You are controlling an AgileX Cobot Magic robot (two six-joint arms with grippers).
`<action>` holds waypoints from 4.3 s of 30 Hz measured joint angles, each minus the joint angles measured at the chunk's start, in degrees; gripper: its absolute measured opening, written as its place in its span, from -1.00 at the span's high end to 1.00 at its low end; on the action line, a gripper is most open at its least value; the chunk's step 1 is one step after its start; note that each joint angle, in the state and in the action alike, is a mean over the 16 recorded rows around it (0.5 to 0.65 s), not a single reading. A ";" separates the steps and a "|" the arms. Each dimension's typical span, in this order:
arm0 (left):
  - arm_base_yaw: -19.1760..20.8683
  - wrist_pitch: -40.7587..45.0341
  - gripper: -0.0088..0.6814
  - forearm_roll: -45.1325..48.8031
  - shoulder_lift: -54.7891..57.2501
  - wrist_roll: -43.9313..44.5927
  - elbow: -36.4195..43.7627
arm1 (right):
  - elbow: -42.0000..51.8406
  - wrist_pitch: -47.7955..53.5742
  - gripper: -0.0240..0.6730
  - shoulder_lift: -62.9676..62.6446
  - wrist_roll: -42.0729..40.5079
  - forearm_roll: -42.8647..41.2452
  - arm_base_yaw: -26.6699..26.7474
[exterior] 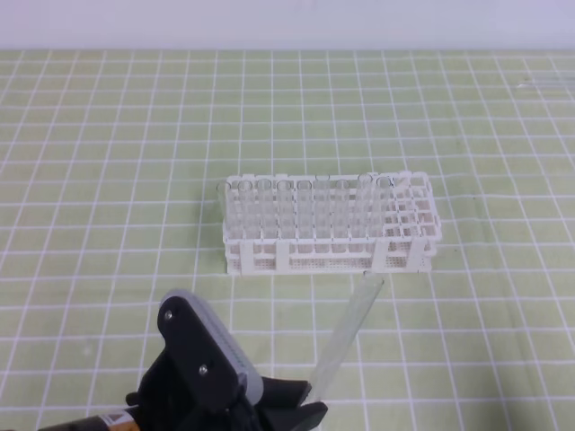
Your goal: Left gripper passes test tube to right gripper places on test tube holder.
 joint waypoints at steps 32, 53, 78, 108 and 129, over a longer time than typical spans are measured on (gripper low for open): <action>-0.05 -1.53 0.89 0.86 2.25 -0.02 -0.01 | -0.04 -9.74 0.98 0.04 -0.93 58.69 0.00; -0.11 -21.73 0.88 4.55 14.21 2.97 -0.24 | -11.58 10.33 0.66 1.92 -25.13 62.48 0.00; -0.56 -30.11 0.83 16.76 23.22 1.48 -11.06 | -16.26 23.02 -0.13 13.38 -49.83 76.05 0.00; -1.78 -34.79 0.83 11.84 25.85 -0.15 -14.84 | -16.36 22.55 0.55 13.62 -52.13 75.00 -0.06; -1.79 -31.64 0.14 10.45 23.65 -1.93 -14.87 | -16.38 23.91 0.63 13.62 -54.62 75.05 -0.13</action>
